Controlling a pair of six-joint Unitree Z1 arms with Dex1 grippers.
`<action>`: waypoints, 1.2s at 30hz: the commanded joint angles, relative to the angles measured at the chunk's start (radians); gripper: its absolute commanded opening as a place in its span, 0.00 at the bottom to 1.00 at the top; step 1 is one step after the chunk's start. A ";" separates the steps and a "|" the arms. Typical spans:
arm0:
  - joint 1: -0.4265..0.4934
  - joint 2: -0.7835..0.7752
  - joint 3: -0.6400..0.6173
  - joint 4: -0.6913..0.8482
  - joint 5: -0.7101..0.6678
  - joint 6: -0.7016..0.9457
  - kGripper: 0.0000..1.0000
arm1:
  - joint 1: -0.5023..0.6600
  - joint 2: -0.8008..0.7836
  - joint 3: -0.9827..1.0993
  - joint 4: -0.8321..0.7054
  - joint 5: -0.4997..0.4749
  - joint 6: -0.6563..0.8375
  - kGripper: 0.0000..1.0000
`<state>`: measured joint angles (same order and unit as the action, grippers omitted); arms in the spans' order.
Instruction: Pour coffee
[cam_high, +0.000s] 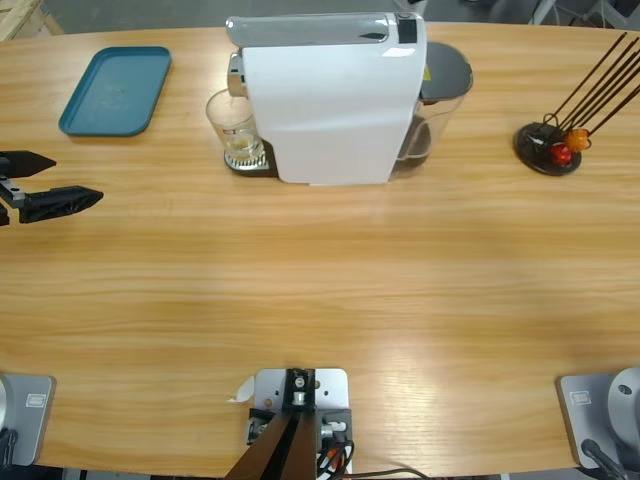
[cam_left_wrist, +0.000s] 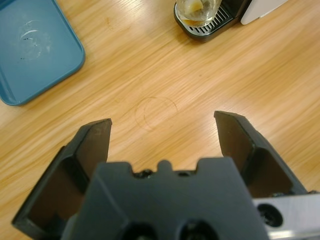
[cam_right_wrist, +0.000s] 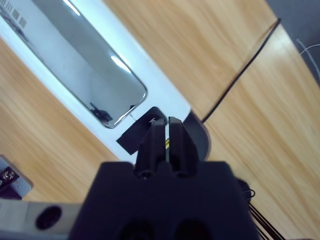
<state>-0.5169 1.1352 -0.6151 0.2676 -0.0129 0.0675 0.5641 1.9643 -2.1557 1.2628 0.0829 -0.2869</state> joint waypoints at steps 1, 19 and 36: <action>-0.005 0.031 0.018 0.009 0.004 -0.005 0.89 | -0.024 -0.083 0.005 0.007 -0.029 0.008 0.00; -0.005 0.028 0.019 0.005 -0.001 -0.005 0.89 | 0.103 -0.382 0.615 -0.239 0.032 0.063 1.00; -0.025 0.035 0.020 -0.007 -0.018 0.011 0.89 | 0.144 -0.603 1.254 -0.749 0.150 0.115 0.98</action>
<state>-0.5184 1.1507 -0.6153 0.2675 -0.0151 0.0702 0.6859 1.3835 -1.0260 0.6177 0.2148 -0.2073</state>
